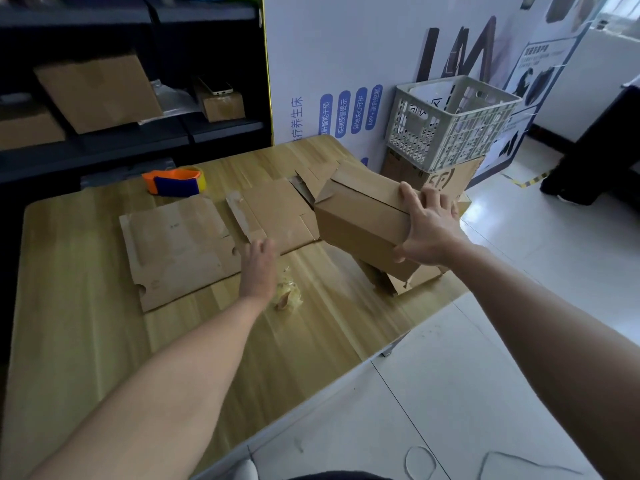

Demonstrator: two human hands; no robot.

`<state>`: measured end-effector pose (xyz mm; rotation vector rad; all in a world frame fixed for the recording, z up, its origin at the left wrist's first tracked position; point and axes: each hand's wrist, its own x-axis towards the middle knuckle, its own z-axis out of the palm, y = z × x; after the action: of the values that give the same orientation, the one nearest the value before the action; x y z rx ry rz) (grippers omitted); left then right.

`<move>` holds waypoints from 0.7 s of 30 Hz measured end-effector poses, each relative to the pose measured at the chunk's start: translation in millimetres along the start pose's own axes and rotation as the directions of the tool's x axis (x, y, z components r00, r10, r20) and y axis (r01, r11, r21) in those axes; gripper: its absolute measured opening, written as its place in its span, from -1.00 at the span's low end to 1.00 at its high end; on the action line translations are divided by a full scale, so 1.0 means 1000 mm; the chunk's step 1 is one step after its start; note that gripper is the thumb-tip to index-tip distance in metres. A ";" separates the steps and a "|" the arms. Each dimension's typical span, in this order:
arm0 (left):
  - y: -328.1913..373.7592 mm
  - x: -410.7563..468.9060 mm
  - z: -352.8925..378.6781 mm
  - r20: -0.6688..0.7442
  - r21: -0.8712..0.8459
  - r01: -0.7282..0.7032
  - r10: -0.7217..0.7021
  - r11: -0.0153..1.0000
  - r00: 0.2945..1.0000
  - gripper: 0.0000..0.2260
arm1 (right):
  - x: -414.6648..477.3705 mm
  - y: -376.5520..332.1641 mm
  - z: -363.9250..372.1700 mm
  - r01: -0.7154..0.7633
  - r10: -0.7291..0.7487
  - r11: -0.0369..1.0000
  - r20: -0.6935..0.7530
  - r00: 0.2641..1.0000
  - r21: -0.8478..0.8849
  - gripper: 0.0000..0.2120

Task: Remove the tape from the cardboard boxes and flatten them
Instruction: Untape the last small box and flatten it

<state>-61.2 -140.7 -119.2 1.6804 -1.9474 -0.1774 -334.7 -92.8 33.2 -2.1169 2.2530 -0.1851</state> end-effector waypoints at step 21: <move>-0.005 -0.024 0.032 0.605 -0.443 0.749 -0.452 0.492 0.655 -0.74 | 0.004 -0.048 0.017 0.082 -0.088 0.991 0.048 0.995 0.107 0.15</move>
<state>-71.0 -127.4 -155.5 1.8036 -1.1229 -1.4570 -285.2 -100.7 22.1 -2.1391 2.0777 -0.2429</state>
